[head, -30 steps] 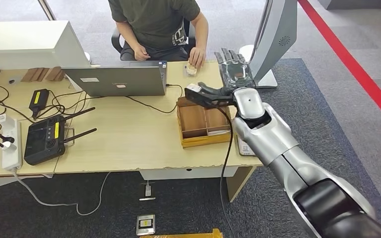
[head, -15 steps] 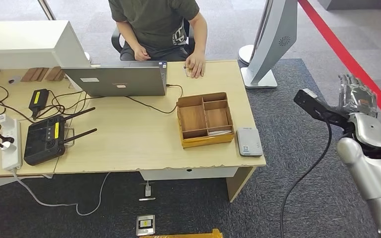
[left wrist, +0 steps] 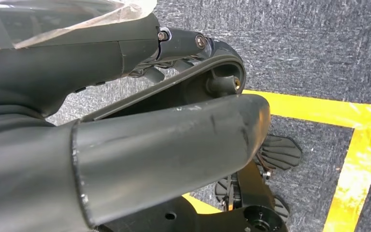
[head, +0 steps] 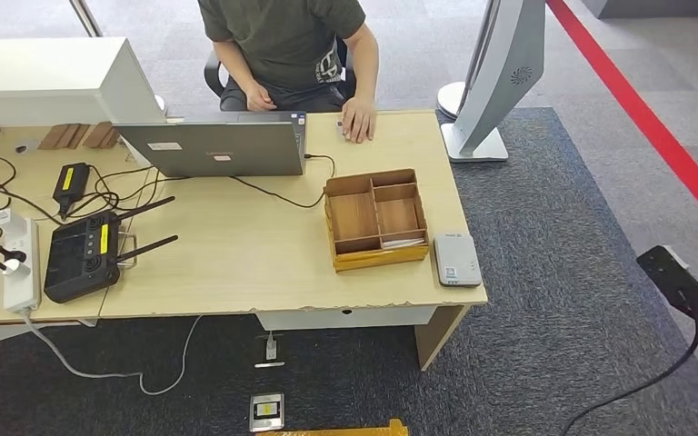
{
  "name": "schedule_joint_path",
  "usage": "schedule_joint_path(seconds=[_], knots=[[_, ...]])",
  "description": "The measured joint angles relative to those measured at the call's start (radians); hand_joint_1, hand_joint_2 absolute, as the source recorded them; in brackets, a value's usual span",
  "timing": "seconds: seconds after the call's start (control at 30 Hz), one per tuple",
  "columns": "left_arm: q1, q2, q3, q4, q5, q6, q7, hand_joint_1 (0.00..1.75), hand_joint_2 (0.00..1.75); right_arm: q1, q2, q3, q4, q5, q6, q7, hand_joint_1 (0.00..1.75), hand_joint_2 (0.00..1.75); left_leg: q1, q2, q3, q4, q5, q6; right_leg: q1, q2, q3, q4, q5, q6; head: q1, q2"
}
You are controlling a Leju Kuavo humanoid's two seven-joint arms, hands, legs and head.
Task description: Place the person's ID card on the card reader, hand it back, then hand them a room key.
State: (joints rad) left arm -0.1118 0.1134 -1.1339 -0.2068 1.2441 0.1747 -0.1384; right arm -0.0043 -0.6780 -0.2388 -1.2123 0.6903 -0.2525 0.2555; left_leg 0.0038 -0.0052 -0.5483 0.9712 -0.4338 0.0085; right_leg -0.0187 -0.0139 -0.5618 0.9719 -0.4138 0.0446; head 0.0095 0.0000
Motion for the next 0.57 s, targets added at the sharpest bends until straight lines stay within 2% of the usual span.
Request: schedule_joint_path(seconds=[0.17,0.4,0.57], knots=[[-0.001,-0.001,0.004,0.0,0.012,0.014,0.0,0.0,0.0,0.02,0.051,-0.047,0.153,-0.14,-0.086,-0.129,0.0,0.0,0.0,0.002,0.001,0.0,0.0,0.0,0.0,0.002,0.0,0.0,0.0,0.0,0.0,0.0],[-0.005,-0.003,0.016,0.0,0.026,0.032,-0.004,0.0,0.0,-0.006,0.136,-0.048,0.401,-0.285,-0.187,-0.239,0.0,0.0,0.0,0.003,0.001,-0.001,0.0,0.0,0.0,0.003,0.0,0.0,0.0,0.0,0.001,0.0],[-0.007,-0.005,0.026,0.0,0.02,0.038,-0.015,0.0,0.0,-0.035,0.202,-0.049,0.585,-0.431,-0.204,-0.325,0.0,0.0,0.001,0.003,0.002,-0.001,0.0,0.0,0.001,0.003,0.0,0.0,-0.001,-0.001,0.001,0.0]])
